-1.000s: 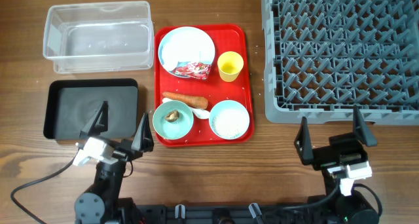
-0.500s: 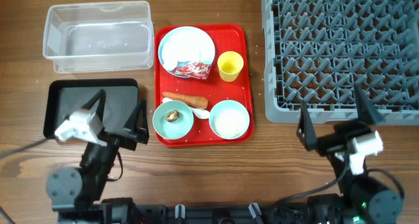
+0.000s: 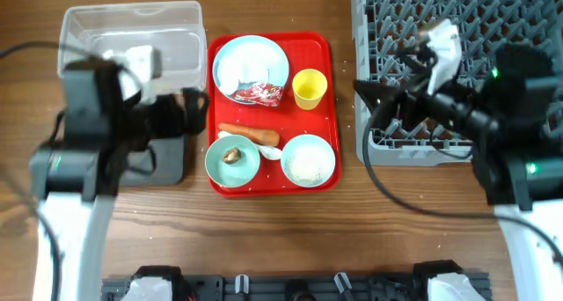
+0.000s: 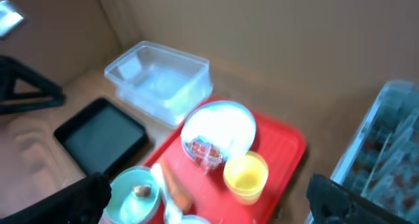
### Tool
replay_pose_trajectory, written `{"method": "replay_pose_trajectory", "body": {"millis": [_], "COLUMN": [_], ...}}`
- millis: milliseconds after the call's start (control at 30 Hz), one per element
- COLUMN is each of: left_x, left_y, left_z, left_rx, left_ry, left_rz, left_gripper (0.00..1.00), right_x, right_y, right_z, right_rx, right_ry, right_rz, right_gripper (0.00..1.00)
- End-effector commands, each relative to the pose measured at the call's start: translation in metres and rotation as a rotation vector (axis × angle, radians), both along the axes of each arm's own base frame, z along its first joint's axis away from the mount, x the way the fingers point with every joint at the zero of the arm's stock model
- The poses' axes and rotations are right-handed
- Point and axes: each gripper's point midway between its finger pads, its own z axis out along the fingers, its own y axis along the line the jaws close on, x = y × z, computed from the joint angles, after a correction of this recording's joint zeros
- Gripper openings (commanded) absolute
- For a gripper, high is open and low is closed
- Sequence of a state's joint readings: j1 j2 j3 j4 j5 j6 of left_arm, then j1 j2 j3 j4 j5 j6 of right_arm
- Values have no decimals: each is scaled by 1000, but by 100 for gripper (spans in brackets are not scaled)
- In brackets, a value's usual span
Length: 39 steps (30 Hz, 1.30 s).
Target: Sort waste into correct bins and load items into the dishwasher rack
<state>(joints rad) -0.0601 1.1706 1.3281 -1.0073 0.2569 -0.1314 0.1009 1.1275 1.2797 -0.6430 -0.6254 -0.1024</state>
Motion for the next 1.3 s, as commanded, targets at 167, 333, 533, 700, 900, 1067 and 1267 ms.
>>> {"method": "replay_pose_trajectory", "body": {"millis": [167,333,533,700,900,1067,1267], "left_x": [24,1,-39,-46,-45,-43,-18], "left_y": [-65,-96,-103,-107,-101,-102,-123], "left_z": [-105,-158,-206,-238,-255,-260,-191], "left_rx": [135,43,350,409,420,408,302], "left_ry": [351,621,665,601,566,548,442], "left_rz": [-185,-218,-128,-80,-67,-66,-73], "left_gripper": [100,95,81,72,24,4,4], "right_x": [31,35,43,45,45,45,45], "right_y": [7,7,-3,-6,-6,-6,-6], "right_z": [-46,-71,-96,-103,-103,-103,-103], "right_rx": [129,106,53,39,40,40,39], "right_ry": [320,405,467,487,487,487,486], "right_rz": [-68,-80,-151,-170,-170,-171,-170], "right_gripper": [100,100,100,99,98,98,98]}}
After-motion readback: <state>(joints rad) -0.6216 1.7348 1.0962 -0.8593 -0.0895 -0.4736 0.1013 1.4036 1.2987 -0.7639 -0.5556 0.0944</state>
